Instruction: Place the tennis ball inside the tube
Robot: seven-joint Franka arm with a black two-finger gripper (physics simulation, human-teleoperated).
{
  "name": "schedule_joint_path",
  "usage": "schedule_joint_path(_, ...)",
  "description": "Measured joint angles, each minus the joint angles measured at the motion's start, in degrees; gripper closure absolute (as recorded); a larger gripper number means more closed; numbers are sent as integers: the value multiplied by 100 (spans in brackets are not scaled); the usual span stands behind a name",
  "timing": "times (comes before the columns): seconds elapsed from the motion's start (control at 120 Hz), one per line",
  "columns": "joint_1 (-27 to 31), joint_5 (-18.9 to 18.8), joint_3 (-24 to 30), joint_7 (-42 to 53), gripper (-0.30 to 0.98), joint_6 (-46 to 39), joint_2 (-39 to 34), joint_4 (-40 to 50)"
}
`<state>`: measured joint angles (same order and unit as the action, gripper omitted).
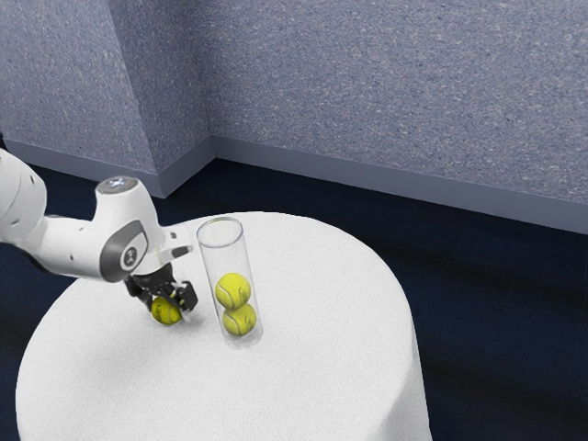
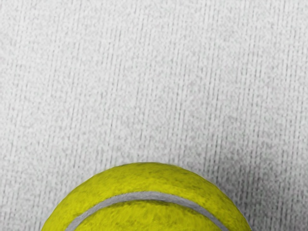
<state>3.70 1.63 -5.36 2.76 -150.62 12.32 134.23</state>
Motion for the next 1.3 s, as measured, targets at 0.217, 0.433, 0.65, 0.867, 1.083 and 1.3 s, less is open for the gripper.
schedule_joint_path(0.217,11,37,7,49,20,-1,-39,-35)
schedule_joint_path(0.433,14,31,76,66,26,115,-286,-27)
schedule_joint_path(0.65,31,-44,143,30,32,1110,-1605,-242)
schedule_joint_path(0.867,20,-24,543,-1,32,2959,-2265,-1401)
schedule_joint_path(1.083,-59,13,839,9,32,3912,-2107,-2047)
schedule_joint_path(1.3,-214,32,1204,16,32,4195,-1453,-2586)
